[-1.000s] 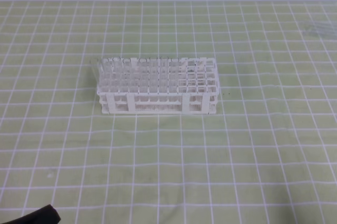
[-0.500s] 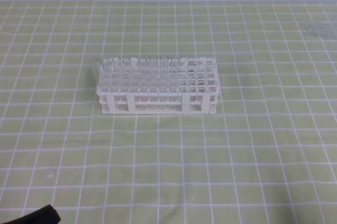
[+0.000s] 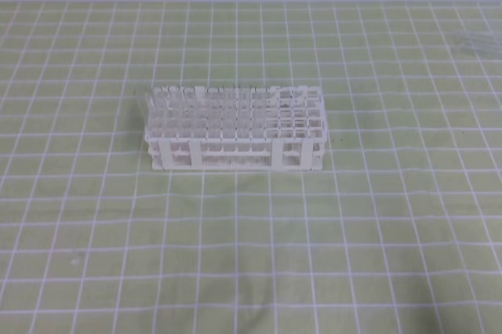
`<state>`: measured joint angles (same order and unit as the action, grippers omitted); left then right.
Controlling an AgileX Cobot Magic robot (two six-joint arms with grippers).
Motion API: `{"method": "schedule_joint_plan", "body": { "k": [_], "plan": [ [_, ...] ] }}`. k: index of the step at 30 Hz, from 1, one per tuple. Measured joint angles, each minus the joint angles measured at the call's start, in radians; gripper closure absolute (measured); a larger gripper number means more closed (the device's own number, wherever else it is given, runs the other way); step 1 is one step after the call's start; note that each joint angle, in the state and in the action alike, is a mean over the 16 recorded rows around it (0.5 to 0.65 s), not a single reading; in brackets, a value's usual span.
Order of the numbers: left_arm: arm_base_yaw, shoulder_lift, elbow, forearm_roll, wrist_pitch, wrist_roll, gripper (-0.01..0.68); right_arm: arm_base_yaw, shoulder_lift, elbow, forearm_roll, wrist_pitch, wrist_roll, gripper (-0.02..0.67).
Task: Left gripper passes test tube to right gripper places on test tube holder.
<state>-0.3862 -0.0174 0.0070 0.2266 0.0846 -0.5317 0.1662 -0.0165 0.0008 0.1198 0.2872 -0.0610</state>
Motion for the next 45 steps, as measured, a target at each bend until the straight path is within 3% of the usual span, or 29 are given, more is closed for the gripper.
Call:
{"method": "schedule_joint_plan", "body": {
  "k": [4,8,15,30,45],
  "plan": [
    [0.115,-0.005,0.001,-0.007,-0.004,0.001,0.675,0.000,0.000,0.000,0.000,0.000,0.000,0.665],
    [0.174,-0.011,0.003,-0.001,-0.004,0.005,0.675,0.000,0.000,0.000,0.000,-0.001,0.000,0.665],
    [0.191,-0.014,0.003,-0.057,0.015,0.099,0.675,0.000,0.000,0.000,0.001,-0.001,0.000,0.665],
    [0.246,-0.012,0.003,-0.389,0.145,0.615,0.675,0.000,0.001,0.000,0.002,-0.001,0.000,0.665],
    [0.284,-0.008,0.002,-0.299,0.227,0.583,0.675,0.000,0.002,0.000,0.002,-0.001,0.000,0.665]
  ]
}}
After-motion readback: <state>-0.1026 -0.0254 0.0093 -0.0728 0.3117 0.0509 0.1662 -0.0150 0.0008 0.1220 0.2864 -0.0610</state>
